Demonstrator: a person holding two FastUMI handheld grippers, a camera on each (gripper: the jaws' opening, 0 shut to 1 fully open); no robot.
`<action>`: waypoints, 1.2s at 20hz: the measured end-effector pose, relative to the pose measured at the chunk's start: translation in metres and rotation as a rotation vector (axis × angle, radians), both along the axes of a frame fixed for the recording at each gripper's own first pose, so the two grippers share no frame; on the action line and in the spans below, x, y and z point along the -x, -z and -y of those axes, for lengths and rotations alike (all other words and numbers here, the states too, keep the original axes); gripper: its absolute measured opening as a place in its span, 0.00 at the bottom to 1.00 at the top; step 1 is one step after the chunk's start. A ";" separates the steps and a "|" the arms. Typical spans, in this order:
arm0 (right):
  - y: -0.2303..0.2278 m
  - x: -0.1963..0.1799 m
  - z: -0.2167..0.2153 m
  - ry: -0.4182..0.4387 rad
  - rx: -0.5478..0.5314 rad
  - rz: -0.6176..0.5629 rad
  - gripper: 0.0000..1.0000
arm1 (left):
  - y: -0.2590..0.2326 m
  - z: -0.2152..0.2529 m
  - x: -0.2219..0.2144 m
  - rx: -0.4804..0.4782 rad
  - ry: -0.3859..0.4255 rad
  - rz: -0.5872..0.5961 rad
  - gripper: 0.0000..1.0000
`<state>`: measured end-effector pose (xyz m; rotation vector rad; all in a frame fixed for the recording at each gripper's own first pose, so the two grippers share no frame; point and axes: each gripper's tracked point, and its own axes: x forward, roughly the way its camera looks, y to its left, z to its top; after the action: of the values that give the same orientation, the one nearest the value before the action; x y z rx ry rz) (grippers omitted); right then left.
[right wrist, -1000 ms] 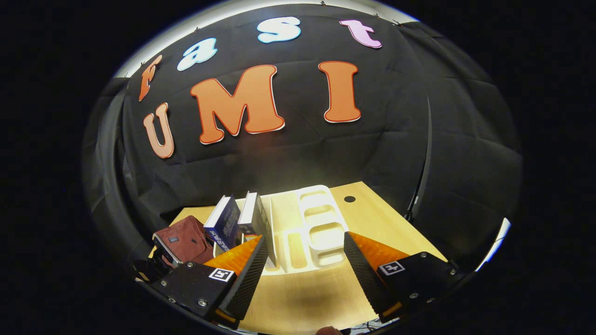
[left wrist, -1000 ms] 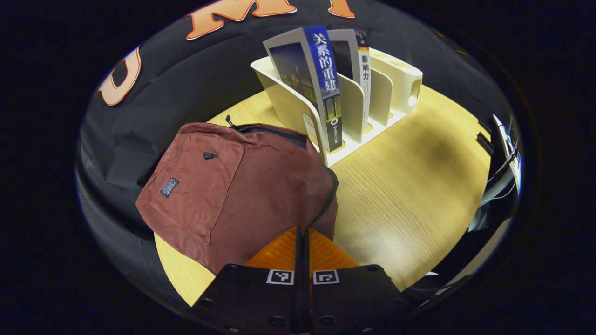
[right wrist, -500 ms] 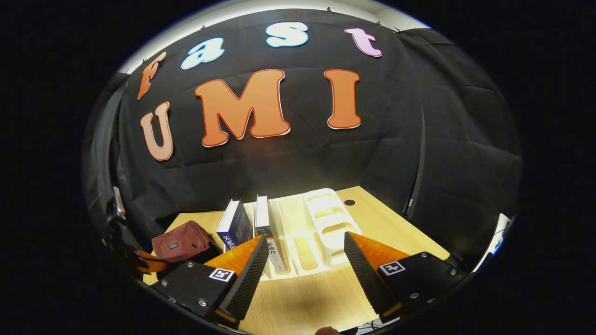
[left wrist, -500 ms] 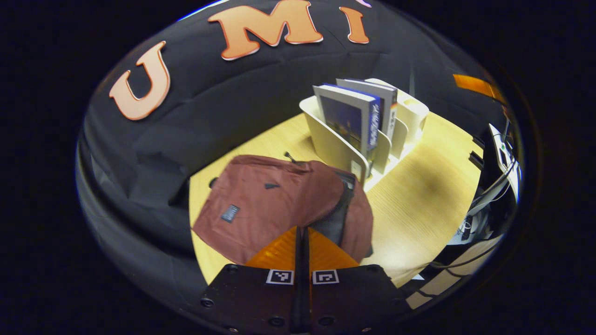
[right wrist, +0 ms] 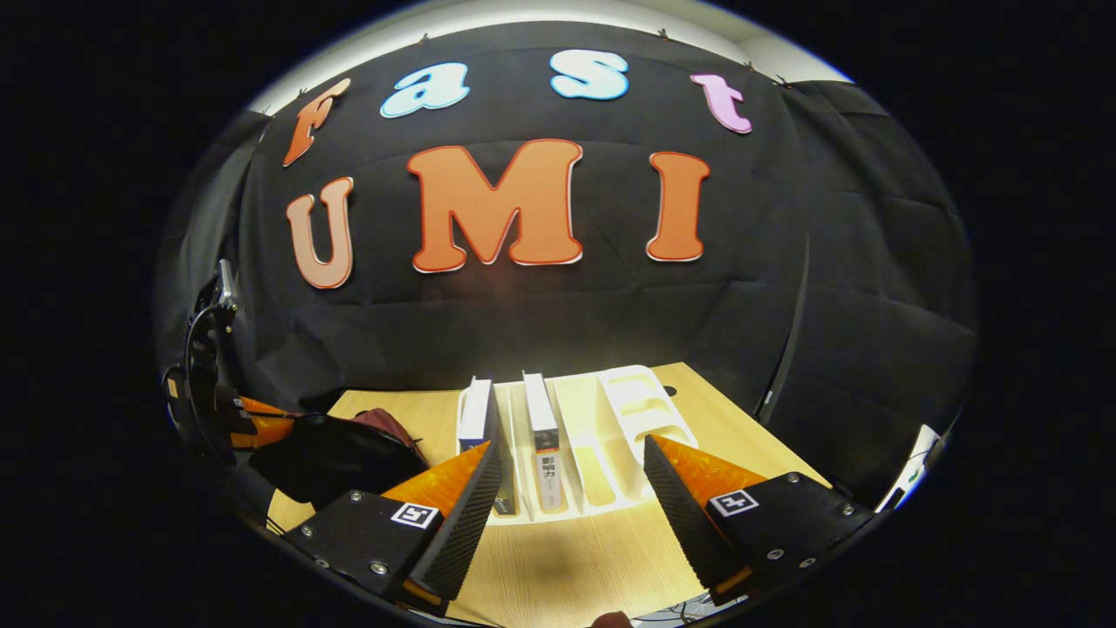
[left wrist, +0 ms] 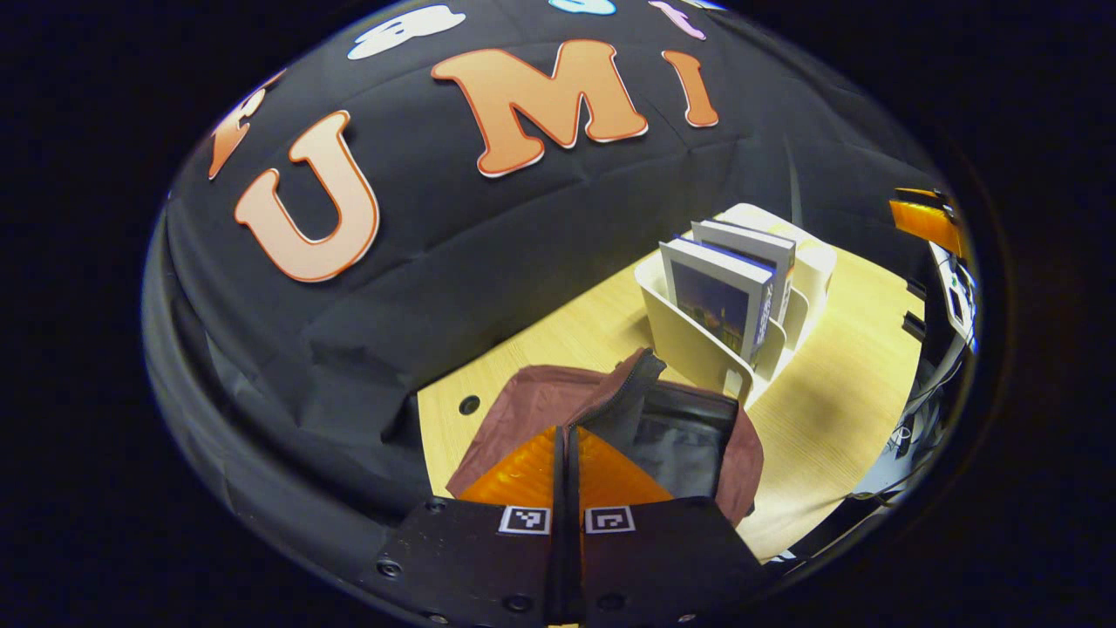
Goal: Open the schoolbag, grab two books from the bookshelf and put them into the schoolbag.
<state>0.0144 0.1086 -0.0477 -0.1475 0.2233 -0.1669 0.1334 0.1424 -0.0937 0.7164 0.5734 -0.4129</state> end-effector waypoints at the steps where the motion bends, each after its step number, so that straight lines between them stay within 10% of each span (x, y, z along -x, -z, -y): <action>1: -0.005 -0.007 -0.009 -0.027 0.006 -0.009 0.97 | -0.003 0.002 -0.005 0.005 -0.001 0.003 0.00; 10: -0.013 -0.092 -0.087 -0.206 -0.188 -0.331 0.97 | -0.005 0.009 -0.056 0.066 -0.051 -0.016 0.00; 24: 0.093 -0.194 -0.079 -0.064 -0.069 -0.878 0.98 | 0.007 0.013 -0.060 0.077 -0.038 -0.076 0.00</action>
<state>0.2084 0.1877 -0.1410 -0.1517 1.0968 -0.0204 0.1930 0.1295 -0.1007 0.6173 0.6388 -0.4263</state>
